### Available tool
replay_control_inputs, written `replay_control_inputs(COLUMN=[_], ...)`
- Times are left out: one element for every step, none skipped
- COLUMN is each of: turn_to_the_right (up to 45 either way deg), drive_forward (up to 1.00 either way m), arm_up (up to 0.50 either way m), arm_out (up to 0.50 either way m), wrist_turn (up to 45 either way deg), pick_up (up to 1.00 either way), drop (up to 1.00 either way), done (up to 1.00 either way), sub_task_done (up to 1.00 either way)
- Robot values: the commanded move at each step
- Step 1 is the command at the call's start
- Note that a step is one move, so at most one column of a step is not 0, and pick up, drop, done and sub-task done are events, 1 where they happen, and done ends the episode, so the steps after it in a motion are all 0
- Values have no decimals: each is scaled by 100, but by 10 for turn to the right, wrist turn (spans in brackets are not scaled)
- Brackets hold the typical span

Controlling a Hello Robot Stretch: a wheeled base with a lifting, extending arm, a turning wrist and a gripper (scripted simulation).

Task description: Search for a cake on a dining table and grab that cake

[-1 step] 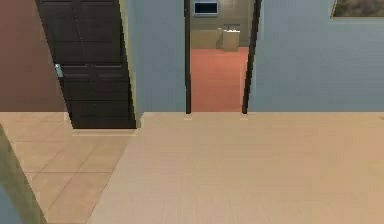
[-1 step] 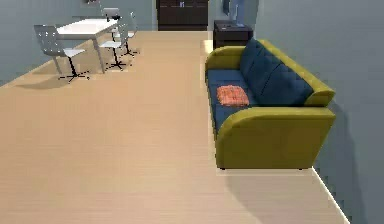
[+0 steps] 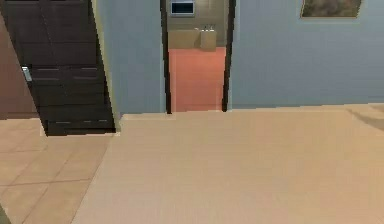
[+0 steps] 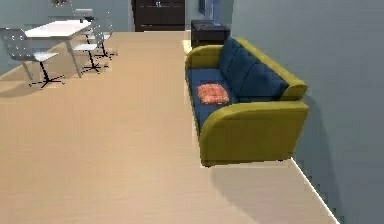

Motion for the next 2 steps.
replay_control_inputs(turn_to_the_right=[0, 0], drive_forward=[100, 100], arm_up=[0, 0], arm_out=[0, 0], wrist_turn=[0, 0], pick_up=[0, 0], drop=[0, 0], done=[0, 0], sub_task_done=[0, 0])
